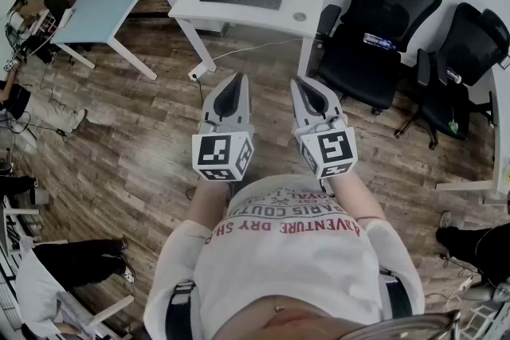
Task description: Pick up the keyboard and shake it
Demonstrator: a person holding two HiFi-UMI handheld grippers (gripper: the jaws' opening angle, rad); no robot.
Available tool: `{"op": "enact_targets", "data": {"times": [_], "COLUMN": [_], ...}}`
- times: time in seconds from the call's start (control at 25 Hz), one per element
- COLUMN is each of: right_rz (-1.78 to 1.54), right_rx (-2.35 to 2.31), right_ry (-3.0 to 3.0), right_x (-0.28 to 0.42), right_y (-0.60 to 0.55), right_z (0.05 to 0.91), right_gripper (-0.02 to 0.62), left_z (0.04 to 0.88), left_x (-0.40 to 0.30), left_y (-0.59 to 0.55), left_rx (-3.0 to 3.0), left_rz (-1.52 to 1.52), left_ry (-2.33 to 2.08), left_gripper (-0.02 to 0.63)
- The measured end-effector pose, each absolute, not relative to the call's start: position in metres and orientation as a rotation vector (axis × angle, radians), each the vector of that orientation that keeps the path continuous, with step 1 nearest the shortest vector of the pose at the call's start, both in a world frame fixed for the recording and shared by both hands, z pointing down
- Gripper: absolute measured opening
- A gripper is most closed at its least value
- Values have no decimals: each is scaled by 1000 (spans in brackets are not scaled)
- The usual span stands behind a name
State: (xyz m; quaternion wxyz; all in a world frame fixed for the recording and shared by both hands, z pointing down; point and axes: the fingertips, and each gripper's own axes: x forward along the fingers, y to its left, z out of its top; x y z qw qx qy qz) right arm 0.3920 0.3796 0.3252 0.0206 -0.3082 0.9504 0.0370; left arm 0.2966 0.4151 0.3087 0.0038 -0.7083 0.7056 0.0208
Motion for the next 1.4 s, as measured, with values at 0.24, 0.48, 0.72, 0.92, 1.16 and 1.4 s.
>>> {"op": "enact_targets", "data": {"times": [0.24,0.48,0.72,0.92,1.16,1.4], "right_rz": [103,74,-60,-80,-131,-136], "right_rx": [-949,-938,-903,-906,-1003,-1108], "right_ry": [2957,2972,2975,2997,3007,2983], "right_x": [390,393,390,374,335,259], "right_y": [372,365,357,342,304,263], "right_z": [331,339,349,358,371,371], "right_gripper": [25,25,25,25,25,25], "left_z": [313,318,323,331,345,345], "left_x": [293,298,292,271,219,130], "left_y": [407,402,398,383,346,306], "left_rx": [-2207,-2227,-2235,-2256,-2306,-2357], "left_rz": [50,57,22,26,48,60], "left_ry": [2227,2223,2242,2243,2238,2221], "left_gripper": [28,28,28,28,28,28]}}
